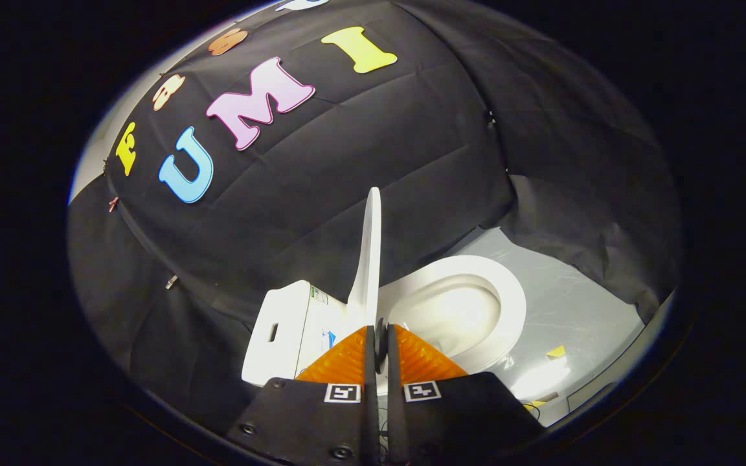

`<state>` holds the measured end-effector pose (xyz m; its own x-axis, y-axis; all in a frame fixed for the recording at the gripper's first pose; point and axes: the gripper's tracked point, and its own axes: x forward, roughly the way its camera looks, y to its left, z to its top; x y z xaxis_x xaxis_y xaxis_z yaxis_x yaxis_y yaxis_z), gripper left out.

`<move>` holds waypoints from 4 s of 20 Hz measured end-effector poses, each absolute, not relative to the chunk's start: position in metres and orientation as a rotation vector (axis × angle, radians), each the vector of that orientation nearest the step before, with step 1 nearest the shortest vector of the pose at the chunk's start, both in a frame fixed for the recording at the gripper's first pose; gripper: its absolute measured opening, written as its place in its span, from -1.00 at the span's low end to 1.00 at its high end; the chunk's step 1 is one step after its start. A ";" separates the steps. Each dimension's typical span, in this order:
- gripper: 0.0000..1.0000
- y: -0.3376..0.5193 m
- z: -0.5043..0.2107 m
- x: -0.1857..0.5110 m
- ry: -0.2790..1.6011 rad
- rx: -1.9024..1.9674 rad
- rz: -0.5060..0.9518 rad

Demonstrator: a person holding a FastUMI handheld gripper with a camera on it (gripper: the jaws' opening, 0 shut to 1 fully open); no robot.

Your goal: Open the toilet lid.

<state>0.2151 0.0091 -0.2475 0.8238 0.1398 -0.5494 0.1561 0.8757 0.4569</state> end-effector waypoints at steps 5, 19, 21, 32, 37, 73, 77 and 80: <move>-0.80 0.046 -0.227 0.214 0.585 0.404 -0.026; -0.71 0.183 -0.193 0.210 0.499 0.135 -0.020; -0.71 0.201 -0.192 0.209 0.493 0.103 -0.017; -0.71 0.288 -0.196 0.206 0.481 -0.038 0.026; -0.70 0.322 -0.204 0.203 0.489 -0.067 0.069; 0.97 0.226 -0.049 0.138 0.077 -0.137 0.024; 0.97 0.195 -0.025 0.121 0.005 -0.146 -0.019; 0.96 0.168 -0.008 0.109 -0.052 -0.142 -0.071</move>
